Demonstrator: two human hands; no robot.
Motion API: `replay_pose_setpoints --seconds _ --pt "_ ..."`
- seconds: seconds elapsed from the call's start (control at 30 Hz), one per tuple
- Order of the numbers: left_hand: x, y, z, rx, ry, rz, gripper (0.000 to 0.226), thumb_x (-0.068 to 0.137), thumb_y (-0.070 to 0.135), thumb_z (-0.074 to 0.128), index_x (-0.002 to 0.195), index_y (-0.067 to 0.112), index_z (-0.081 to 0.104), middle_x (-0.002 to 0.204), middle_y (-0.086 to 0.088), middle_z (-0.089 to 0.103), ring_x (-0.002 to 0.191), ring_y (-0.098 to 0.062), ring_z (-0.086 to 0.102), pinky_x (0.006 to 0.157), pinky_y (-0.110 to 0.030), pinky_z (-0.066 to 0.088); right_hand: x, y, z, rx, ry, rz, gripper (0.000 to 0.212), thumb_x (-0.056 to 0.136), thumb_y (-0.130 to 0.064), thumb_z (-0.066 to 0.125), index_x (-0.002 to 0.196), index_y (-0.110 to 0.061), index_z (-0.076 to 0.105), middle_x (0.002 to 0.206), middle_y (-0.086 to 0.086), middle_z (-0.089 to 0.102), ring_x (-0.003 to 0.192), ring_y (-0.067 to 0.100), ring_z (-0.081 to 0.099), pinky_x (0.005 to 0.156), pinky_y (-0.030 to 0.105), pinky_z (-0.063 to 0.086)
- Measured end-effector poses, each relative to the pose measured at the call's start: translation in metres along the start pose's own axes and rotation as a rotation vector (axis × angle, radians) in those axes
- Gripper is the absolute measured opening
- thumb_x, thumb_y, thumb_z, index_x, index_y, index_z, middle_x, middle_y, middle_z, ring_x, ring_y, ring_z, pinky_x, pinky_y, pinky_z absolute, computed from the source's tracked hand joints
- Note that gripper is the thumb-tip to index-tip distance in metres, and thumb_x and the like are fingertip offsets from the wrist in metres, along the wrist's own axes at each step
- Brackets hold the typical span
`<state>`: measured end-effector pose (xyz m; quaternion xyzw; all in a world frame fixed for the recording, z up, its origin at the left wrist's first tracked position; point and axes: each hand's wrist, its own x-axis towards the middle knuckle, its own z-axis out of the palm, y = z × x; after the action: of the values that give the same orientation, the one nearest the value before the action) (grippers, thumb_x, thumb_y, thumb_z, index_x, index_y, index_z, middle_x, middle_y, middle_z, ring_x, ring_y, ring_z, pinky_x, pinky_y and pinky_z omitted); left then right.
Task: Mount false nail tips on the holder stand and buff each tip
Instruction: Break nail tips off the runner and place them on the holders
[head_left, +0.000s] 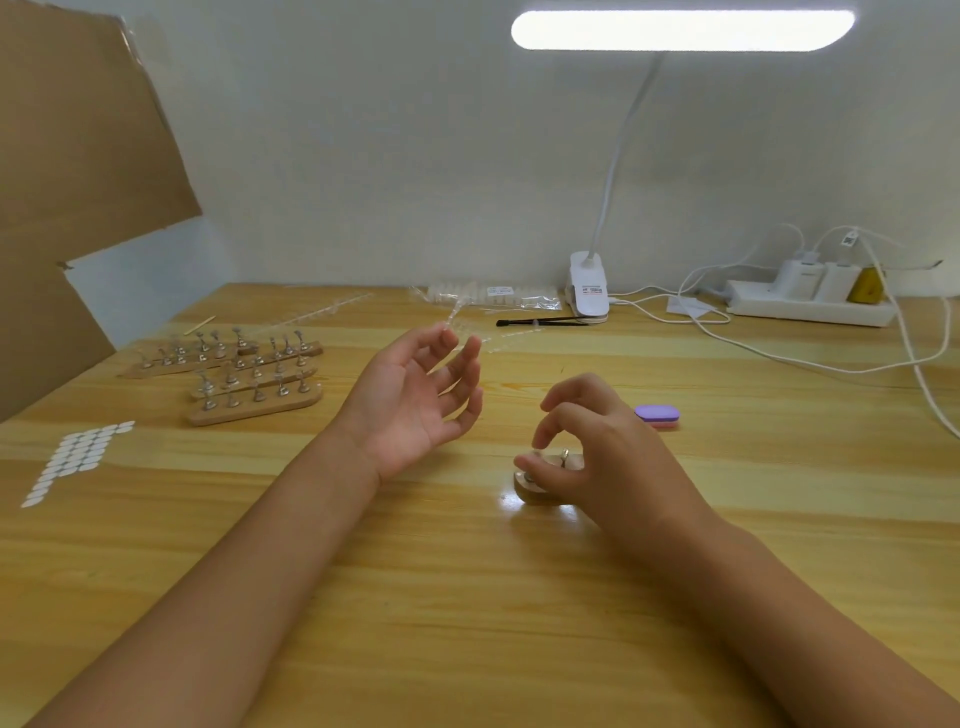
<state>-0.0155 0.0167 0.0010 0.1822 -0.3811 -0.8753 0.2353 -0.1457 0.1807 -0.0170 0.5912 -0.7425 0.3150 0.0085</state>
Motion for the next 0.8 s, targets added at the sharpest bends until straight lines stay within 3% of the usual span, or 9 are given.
replay_pose_setpoints --seconds 0.17,0.47,0.67,0.8 --pt "0.001 -0.001 0.0 -0.012 0.03 0.003 0.009 0.08 0.028 0.069 0.073 0.022 0.066 0.098 0.004 0.069 0.084 -0.013 0.063 0.08 -0.03 0.05 0.001 0.0 0.0 0.007 -0.014 0.005 0.023 0.085 -0.039 0.072 0.093 -0.018 0.067 0.111 -0.018 0.042 0.098 0.007 0.053 0.072 0.002 0.035" --pt "-0.001 -0.006 0.006 0.043 0.1 0.025 0.009 0.085 0.028 0.066 0.078 0.022 0.064 0.094 0.003 0.07 0.08 -0.011 0.063 0.078 -0.027 0.047 0.002 -0.003 0.003 -0.062 -0.031 -0.022 0.025 0.088 -0.038 0.068 0.098 -0.015 0.07 0.116 -0.009 0.052 0.113 0.008 0.045 0.096 0.025 0.037" --pt "-0.002 -0.012 0.014 0.338 0.149 0.172 0.027 0.095 0.031 0.059 0.071 0.026 0.07 0.087 0.007 0.07 0.079 -0.006 0.062 0.076 -0.024 0.049 0.0 0.0 -0.005 -0.15 -0.076 -0.041 0.04 0.084 -0.054 0.064 0.116 -0.031 0.066 0.134 -0.016 0.044 0.133 0.005 0.026 0.11 0.027 0.012" --pt "-0.004 -0.016 0.017 0.46 0.199 0.291 0.024 0.097 0.029 0.058 0.077 0.026 0.071 0.086 0.008 0.071 0.082 -0.006 0.063 0.075 -0.023 0.049 0.002 0.003 -0.025 0.033 0.105 0.041 0.027 0.085 -0.04 0.063 0.11 -0.03 0.068 0.124 -0.012 0.054 0.126 0.011 0.041 0.112 0.049 0.027"
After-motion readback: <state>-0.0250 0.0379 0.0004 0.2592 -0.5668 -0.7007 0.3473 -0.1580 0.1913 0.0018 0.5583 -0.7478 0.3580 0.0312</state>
